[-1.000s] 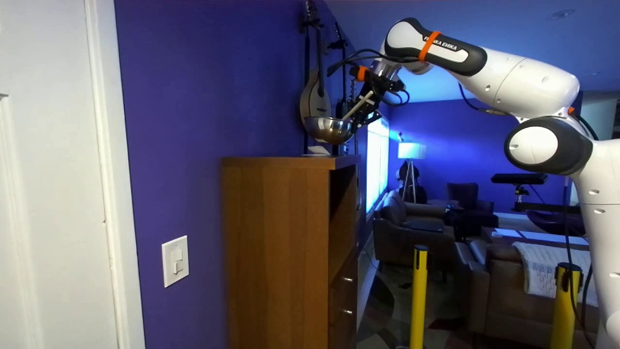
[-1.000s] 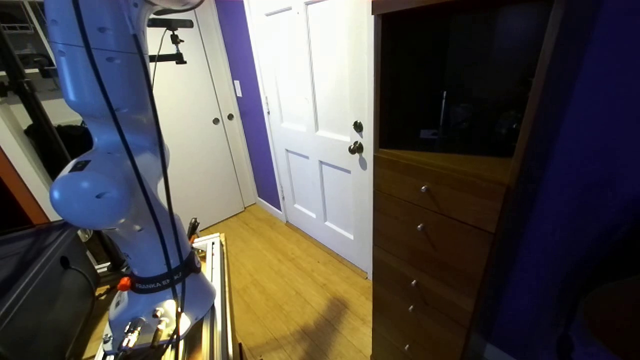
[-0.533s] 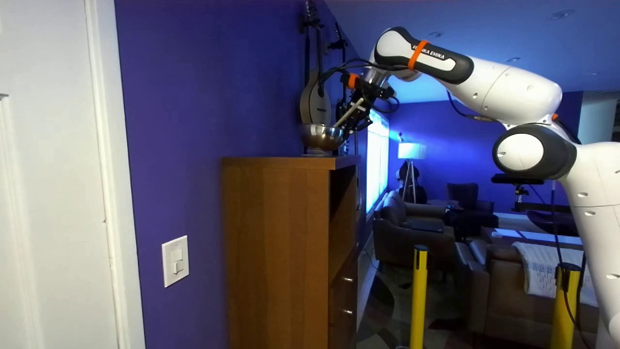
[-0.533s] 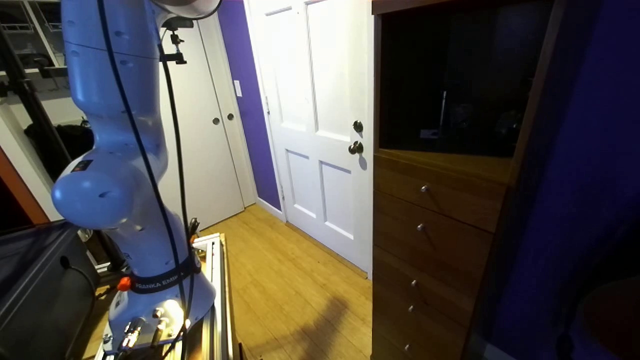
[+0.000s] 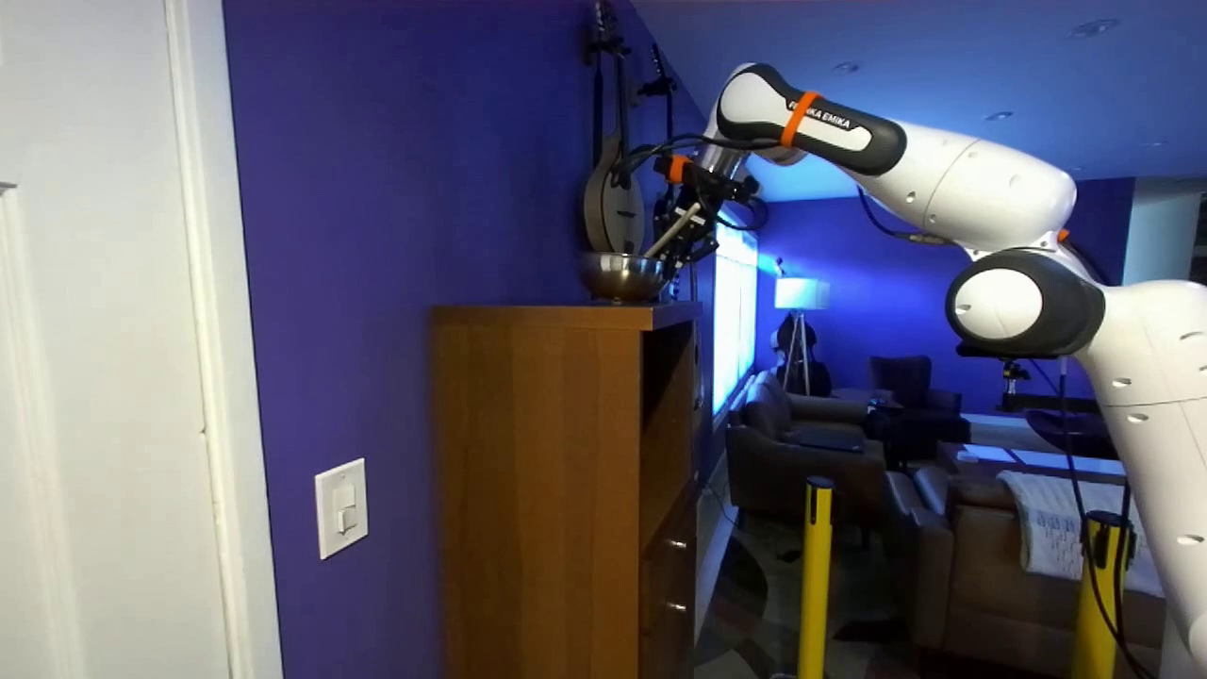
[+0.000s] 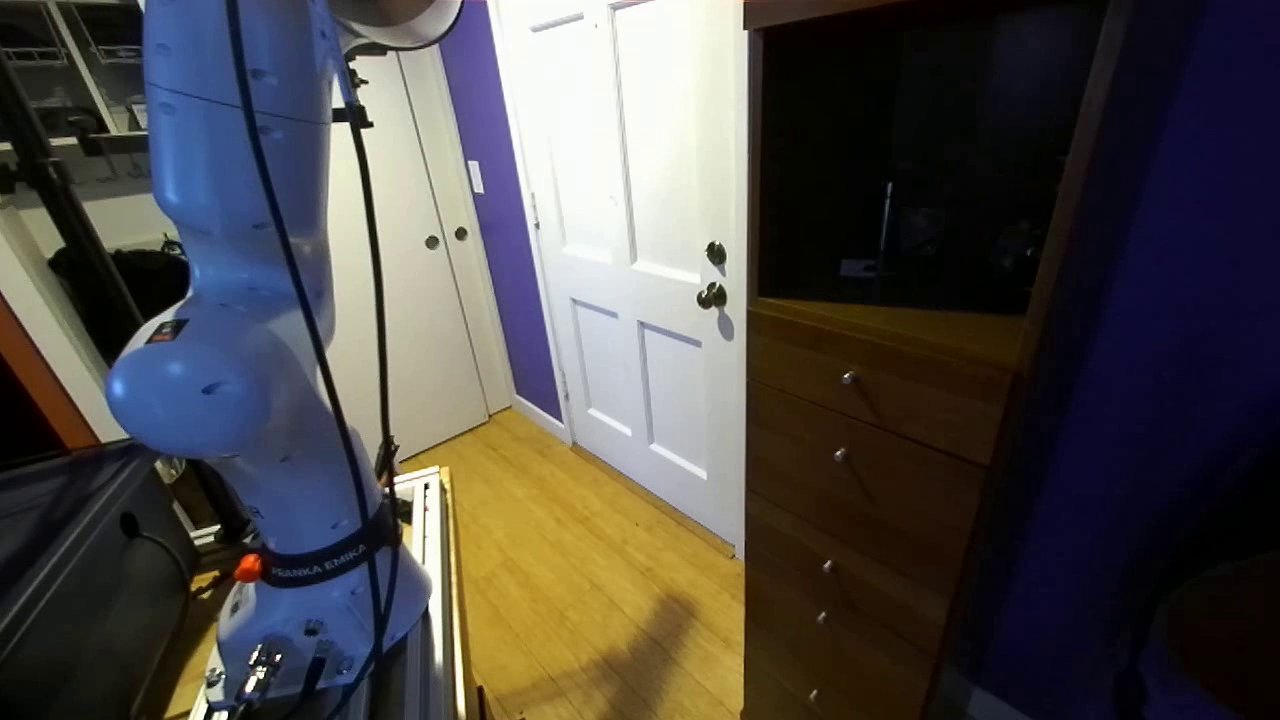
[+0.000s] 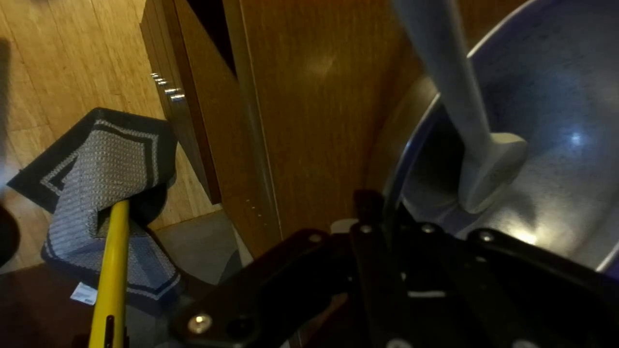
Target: Remove the dishpan from the cabinet shelf and place it on top of the cabinet
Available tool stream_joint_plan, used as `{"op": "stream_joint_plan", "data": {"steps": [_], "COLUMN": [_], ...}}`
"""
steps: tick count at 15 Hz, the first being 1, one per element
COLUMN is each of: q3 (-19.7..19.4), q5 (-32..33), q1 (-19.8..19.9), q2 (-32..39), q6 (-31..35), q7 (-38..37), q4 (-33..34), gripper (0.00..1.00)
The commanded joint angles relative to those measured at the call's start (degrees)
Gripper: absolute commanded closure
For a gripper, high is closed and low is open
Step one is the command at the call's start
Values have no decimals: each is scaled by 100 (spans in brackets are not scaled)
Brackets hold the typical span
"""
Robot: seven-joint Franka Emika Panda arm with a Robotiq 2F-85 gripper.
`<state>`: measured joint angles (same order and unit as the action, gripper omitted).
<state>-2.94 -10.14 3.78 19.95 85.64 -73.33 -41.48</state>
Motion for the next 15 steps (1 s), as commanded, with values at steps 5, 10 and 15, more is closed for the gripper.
{"op": "stream_joint_plan", "data": {"steps": [5, 10, 15], "q3": [-21, -14, 58], "q5": [238, 205, -108], "q1": [-99, -77, 67], "q2": [155, 120, -73], "q6": [-155, -175, -246], "q7": [136, 160, 315], "q4": [435, 486, 518], "gripper": [55, 20, 0]}}
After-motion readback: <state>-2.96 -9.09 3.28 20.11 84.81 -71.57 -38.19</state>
